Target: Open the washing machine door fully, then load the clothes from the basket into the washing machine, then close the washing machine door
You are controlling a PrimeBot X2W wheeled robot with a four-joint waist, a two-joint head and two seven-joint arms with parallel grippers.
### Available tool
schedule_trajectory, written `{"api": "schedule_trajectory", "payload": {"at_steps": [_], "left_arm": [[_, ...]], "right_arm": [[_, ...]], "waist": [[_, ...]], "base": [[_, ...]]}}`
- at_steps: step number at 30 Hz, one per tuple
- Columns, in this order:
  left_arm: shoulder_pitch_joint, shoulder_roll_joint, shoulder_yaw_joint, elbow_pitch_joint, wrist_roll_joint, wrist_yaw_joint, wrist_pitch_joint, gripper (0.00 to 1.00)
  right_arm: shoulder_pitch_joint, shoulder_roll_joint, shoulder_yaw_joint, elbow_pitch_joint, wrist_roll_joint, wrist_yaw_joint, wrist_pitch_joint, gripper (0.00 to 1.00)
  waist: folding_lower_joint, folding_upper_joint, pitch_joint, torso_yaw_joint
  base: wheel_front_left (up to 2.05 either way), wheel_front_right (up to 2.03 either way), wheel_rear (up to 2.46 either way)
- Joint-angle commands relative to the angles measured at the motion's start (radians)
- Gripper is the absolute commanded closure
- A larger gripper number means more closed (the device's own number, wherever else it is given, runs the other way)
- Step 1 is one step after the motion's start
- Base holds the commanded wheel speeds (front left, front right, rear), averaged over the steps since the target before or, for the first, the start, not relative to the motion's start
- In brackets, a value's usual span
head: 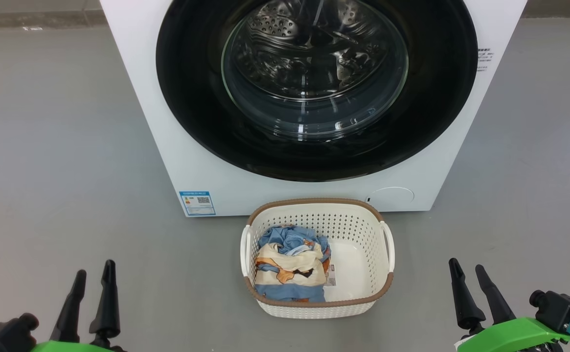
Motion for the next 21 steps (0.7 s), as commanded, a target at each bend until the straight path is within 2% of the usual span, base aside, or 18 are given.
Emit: {"api": "schedule_trajectory", "payload": {"at_steps": [1,21], "left_arm": [[-0.008,0.031,0.024,-0.031,0.031,-0.003,-0.015,0.00],[-0.008,0.064,0.003,-0.043,0.249,-0.004,-0.071,0.00]], "right_arm": [[-0.037,-0.008,0.016,-0.029,-0.029,0.001,-0.014,0.00],[-0.026,-0.008,0.002,-0.049,-0.249,0.001,-0.072,0.00]], "waist": [[0.0000,0.0000,0.001,-0.001],[0.0000,0.0000,0.007,-0.007]], "base": [[0.00,0.00,0.00],[0.00,0.00,0.00]]}}
